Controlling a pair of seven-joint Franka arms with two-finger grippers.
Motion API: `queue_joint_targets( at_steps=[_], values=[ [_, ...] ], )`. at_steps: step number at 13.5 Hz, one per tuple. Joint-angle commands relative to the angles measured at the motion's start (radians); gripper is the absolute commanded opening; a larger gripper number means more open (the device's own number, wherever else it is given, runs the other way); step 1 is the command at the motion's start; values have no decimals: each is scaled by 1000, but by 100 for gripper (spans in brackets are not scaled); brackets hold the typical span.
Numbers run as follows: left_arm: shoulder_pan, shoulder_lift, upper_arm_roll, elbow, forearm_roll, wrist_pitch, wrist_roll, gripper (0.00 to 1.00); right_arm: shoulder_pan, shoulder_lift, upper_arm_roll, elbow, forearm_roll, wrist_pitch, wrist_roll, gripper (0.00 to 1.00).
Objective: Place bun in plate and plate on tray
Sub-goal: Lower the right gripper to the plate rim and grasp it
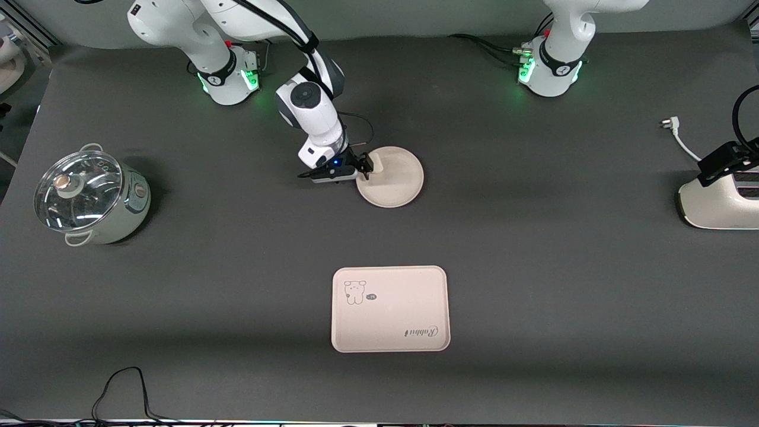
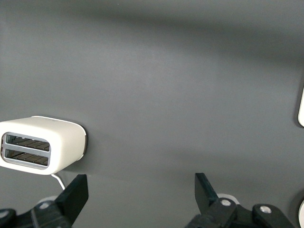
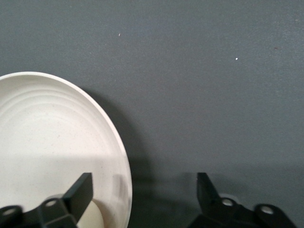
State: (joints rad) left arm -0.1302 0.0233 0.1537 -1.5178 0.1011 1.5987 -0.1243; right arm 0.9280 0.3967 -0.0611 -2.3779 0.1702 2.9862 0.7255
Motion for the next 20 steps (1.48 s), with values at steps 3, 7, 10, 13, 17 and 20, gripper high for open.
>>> queue_joint_targets(
  at_steps=[3,7,10,13,17,20],
  values=[
    [-6,-5,4,11,3,-25,-3,100,12,2,-3,6,14,14,2,36],
    [-8,-5,3,13,3,-28,-2,100,12,2,-3,6,14,14,2,13],
    [-8,-3,3,13,2,-25,0,100,12,1,-3,6,14,14,2,3],
    [-6,-2,4,13,0,-16,-3,100,5,-15,-5,6,14,8,-7,0],
    [-5,0,4,14,-1,-13,-3,100,-27,-122,-5,8,15,-79,-12,0],
    [-5,6,4,14,-1,-8,-3,100,-79,-258,6,20,25,-225,-15,0]
  ],
)
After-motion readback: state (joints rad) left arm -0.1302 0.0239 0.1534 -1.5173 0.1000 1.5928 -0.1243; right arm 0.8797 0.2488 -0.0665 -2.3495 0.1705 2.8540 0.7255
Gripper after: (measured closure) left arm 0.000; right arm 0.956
